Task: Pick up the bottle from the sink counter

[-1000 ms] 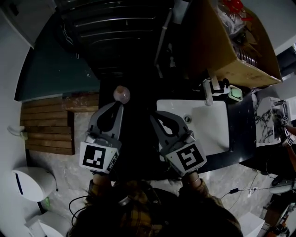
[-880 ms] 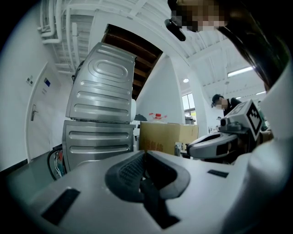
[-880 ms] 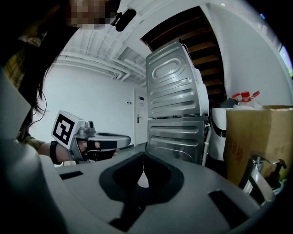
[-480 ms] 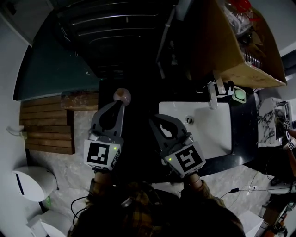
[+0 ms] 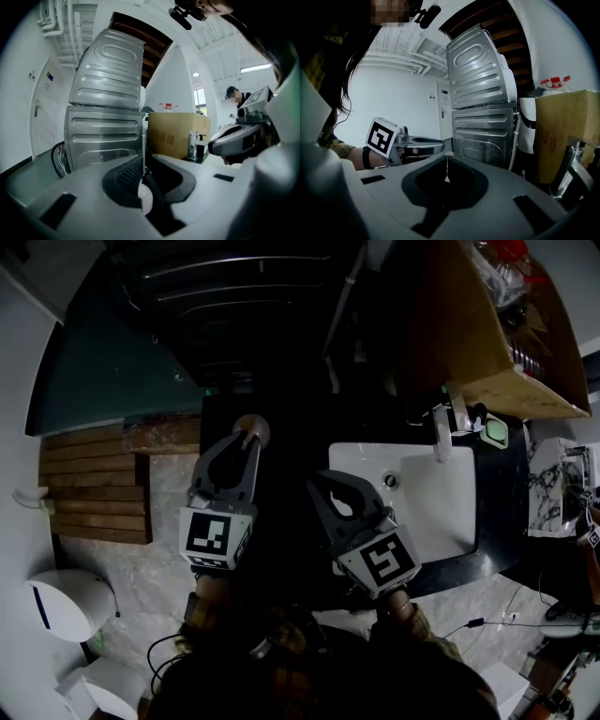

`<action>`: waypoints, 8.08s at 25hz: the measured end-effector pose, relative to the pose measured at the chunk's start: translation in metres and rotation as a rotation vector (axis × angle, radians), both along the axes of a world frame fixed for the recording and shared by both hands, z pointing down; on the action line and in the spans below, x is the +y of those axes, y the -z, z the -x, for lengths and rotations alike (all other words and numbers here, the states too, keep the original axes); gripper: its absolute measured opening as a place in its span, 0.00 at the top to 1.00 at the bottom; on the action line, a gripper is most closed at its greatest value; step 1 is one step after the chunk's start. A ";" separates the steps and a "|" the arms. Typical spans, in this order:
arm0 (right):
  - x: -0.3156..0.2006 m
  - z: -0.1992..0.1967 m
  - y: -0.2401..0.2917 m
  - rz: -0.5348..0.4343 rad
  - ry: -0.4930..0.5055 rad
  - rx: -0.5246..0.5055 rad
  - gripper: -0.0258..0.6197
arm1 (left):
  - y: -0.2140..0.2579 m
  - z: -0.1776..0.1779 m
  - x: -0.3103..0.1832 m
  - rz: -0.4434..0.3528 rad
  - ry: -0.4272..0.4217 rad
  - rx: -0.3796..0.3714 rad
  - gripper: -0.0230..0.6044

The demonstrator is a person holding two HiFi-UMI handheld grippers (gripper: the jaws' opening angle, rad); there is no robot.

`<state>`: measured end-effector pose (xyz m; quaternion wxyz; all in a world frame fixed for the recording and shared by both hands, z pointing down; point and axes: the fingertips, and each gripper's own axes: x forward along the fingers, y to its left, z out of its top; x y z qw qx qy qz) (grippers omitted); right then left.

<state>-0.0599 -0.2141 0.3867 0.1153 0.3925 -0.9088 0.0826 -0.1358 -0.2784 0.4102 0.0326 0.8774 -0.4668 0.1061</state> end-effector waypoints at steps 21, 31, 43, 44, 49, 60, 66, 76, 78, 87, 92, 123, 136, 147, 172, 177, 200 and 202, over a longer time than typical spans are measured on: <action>-0.017 -0.002 -0.032 0.078 0.000 0.009 0.93 | -0.046 -0.005 -0.045 0.028 -0.033 -0.055 0.65; -0.031 -0.006 -0.042 0.084 -0.002 -0.001 0.93 | -0.067 -0.009 -0.055 0.045 -0.050 -0.101 0.65; -0.033 -0.006 -0.048 0.090 0.003 -0.003 0.93 | -0.070 -0.010 -0.058 0.036 -0.047 -0.106 0.65; -0.032 -0.006 -0.048 0.091 0.002 -0.002 0.93 | -0.070 -0.010 -0.058 0.034 -0.049 -0.108 0.65; -0.031 -0.006 -0.047 0.087 -0.003 -0.005 0.93 | -0.068 -0.009 -0.057 0.039 -0.054 -0.109 0.67; -0.028 -0.007 -0.040 0.080 -0.017 -0.003 0.93 | -0.067 -0.007 -0.058 0.054 -0.054 -0.097 0.75; -0.027 -0.007 -0.037 0.076 -0.021 0.001 0.93 | -0.066 -0.007 -0.056 0.059 -0.054 -0.110 0.75; -0.027 -0.008 -0.030 0.051 -0.021 0.002 0.93 | -0.055 -0.018 -0.045 0.049 -0.086 -0.117 0.76; -0.024 -0.010 -0.026 0.044 -0.022 0.005 0.93 | -0.049 -0.020 -0.041 0.040 -0.088 -0.117 0.76; -0.012 -0.015 -0.002 -0.022 -0.036 -0.002 0.93 | -0.011 -0.026 -0.024 -0.031 -0.106 -0.118 0.76; -0.001 -0.015 0.017 -0.070 -0.041 -0.008 0.93 | 0.014 -0.031 -0.008 -0.076 -0.125 -0.118 0.76; 0.042 -0.012 0.088 -0.254 -0.040 0.001 0.93 | 0.104 -0.057 0.112 -0.163 -0.232 -0.020 0.76; 0.051 -0.019 0.085 -0.239 -0.053 -0.004 0.93 | 0.096 -0.059 0.127 -0.129 -0.221 0.014 0.76; 0.054 -0.019 0.081 -0.227 -0.045 0.006 0.93 | 0.096 -0.053 0.130 -0.123 -0.214 0.007 0.76; 0.054 -0.015 0.072 -0.196 -0.025 0.001 0.93 | 0.091 -0.048 0.128 -0.116 -0.210 0.002 0.76; 0.054 -0.012 0.070 -0.187 -0.009 0.011 0.94 | 0.091 -0.047 0.127 -0.114 -0.209 0.006 0.76; 0.056 -0.014 0.067 -0.173 -0.006 0.019 0.94 | 0.090 -0.048 0.129 -0.112 -0.218 -0.004 0.76; 0.056 -0.014 0.067 -0.171 -0.005 0.020 0.93 | 0.091 -0.048 0.129 -0.112 -0.218 -0.004 0.76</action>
